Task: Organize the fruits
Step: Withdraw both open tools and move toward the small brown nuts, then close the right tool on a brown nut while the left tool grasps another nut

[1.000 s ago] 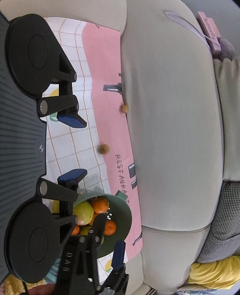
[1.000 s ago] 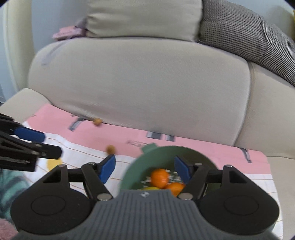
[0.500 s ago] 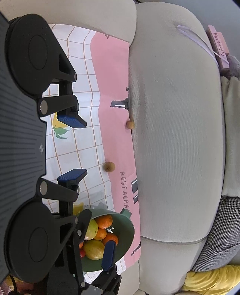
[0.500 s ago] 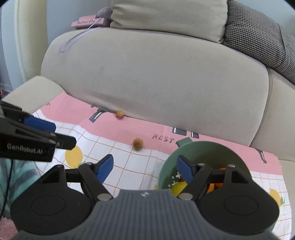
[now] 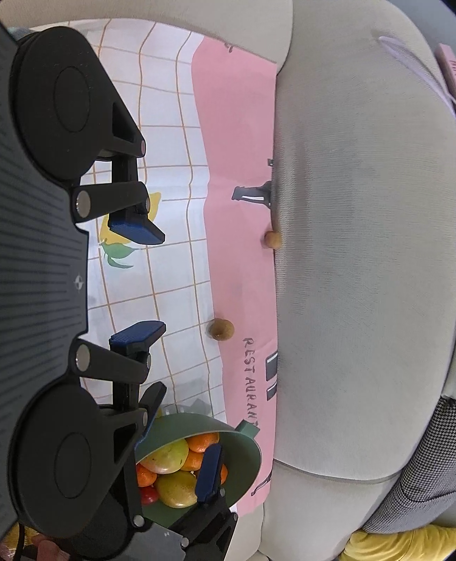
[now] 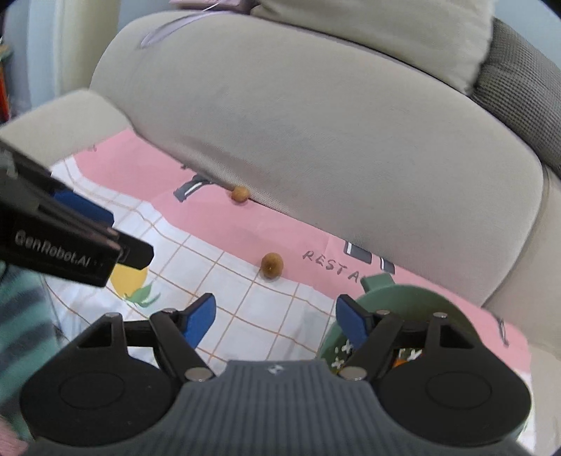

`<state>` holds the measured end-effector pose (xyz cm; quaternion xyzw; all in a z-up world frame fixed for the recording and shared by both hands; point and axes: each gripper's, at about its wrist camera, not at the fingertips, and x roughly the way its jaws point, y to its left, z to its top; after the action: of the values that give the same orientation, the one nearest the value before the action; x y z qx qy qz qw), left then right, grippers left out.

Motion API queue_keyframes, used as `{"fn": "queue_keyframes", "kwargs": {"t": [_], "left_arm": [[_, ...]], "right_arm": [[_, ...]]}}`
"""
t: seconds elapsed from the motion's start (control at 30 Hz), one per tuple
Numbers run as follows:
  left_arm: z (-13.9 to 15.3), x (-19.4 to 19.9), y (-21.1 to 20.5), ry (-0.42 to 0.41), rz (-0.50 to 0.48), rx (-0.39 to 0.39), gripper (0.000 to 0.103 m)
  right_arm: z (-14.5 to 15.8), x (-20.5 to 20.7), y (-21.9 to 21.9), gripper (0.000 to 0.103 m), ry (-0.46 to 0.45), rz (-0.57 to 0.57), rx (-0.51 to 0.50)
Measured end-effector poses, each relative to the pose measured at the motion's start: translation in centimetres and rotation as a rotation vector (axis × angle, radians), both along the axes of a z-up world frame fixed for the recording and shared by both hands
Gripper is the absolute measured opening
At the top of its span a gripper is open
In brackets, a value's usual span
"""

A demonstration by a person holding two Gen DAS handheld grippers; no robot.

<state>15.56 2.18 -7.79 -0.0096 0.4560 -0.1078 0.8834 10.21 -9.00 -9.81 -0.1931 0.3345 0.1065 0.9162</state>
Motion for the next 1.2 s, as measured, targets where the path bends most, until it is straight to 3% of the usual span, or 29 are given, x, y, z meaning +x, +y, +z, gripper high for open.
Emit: {"fn": "queue_keyframes", "kwargs": {"t": [0.23, 0.53, 0.83, 0.97, 1.07, 1.2], "left_arm": [[-1.4, 1.7, 0.2, 0.024, -0.009, -0.019, 0.056], [-2.3, 4.6, 1.0, 0.023, 0.001, -0.03, 0.055], [-3.5, 8.2, 1.9, 0.029, 0.026, -0.053, 0.054], [-4.1, 9.8, 1.9, 0.032, 0.027, -0.052, 0.053], [-4.5, 11.0, 1.7, 0.034, 0.024, -0.048, 0.052], [-4.9, 12.5, 1.4, 0.026, 0.019, -0.021, 0.051]], "right_arm": [[-1.5, 2.1, 1.2, 0.047, 0.022, 0.064, -0.063], [-3.2, 6.5, 2.2, 0.039, 0.042, 0.061, -0.052], [-5.3, 11.6, 2.3, 0.035, 0.12, -0.004, -0.019], [-6.0, 12.6, 2.2, 0.034, 0.156, -0.023, -0.001], [-6.5, 13.0, 2.1, 0.025, 0.18, -0.031, 0.01], [-6.7, 13.6, 1.7, 0.022, 0.195, -0.044, 0.025]]}}
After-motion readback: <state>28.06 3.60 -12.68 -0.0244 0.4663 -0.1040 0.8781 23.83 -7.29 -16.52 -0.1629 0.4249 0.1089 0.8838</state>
